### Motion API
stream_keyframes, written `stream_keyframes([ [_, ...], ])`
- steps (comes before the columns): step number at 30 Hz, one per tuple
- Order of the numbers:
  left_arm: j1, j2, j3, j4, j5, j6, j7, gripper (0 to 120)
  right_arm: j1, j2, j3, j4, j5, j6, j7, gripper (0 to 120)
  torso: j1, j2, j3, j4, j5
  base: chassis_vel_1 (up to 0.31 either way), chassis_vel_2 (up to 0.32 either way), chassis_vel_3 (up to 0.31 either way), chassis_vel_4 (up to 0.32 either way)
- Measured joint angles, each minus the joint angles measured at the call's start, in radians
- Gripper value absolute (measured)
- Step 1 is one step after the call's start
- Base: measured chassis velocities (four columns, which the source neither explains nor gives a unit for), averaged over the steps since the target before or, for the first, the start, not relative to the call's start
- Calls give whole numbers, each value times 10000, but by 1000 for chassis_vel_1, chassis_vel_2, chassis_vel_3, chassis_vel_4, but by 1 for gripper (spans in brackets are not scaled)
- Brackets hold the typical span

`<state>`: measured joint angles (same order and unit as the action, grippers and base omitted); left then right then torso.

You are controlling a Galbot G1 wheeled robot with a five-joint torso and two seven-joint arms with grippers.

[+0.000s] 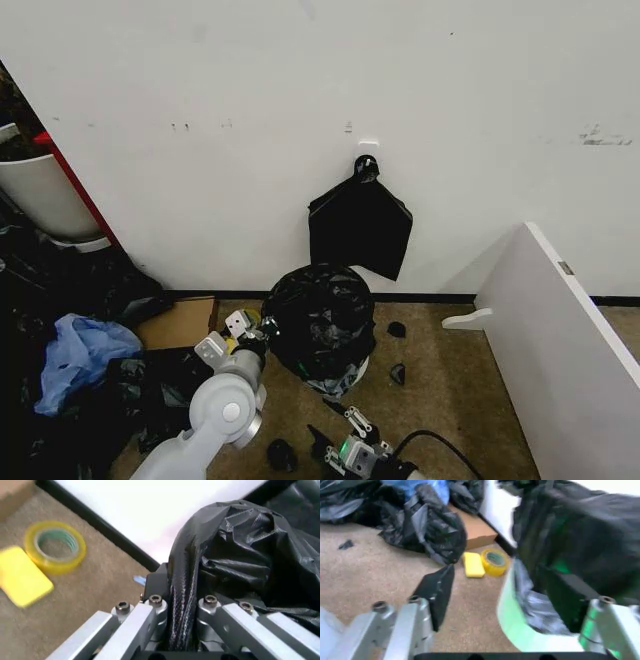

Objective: Place the garbage bag over the trash bin.

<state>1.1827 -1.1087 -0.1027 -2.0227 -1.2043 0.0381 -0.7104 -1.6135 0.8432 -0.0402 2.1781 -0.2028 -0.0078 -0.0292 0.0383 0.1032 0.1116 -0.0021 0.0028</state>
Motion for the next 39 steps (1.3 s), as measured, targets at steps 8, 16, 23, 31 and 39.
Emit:
stream_keyframes([
  [8,585,103,270,298,3128,-593,1338,4,-424,246,554,2477,3831,-2278,1592,35,0,0,0,1,-4,0,0,0,0],
  [16,1040,-65,655,366,6748,-1478,2509,4,829,1207,988,3298,8337,-4817,3627,7,0,0,0,1,0,0,0,0,0],
  [23,1048,-60,1372,534,7910,-1742,2945,4,2331,1367,782,2608,9997,-5419,4468,0,0,0,0,0,0,0,0,0,0],
  [31,1063,-9,1626,539,7979,-1862,3189,4,3997,1243,156,1253,10227,-5785,4624,0,0,0,1,2,0,0,0,0,0],
  [39,775,-47,2112,722,8083,-2166,3431,4,5209,1486,-453,-870,9278,-6029,4369,0,1,0,2,2,-1,0,0,0,0],
])
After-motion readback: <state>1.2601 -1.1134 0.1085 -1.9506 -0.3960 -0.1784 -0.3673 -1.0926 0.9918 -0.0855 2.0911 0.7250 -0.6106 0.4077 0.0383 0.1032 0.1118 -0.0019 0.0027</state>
